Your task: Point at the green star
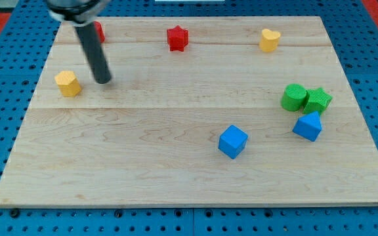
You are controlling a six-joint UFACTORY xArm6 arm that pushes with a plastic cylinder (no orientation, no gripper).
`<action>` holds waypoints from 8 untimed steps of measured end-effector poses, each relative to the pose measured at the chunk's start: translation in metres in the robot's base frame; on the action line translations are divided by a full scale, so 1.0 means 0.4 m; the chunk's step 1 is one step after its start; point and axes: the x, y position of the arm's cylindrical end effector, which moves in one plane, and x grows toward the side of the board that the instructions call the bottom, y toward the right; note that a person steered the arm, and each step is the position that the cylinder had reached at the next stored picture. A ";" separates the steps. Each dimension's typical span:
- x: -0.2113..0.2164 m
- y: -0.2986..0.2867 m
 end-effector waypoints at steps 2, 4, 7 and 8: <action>0.000 0.259; -0.020 0.578; 0.010 0.975; 0.085 0.950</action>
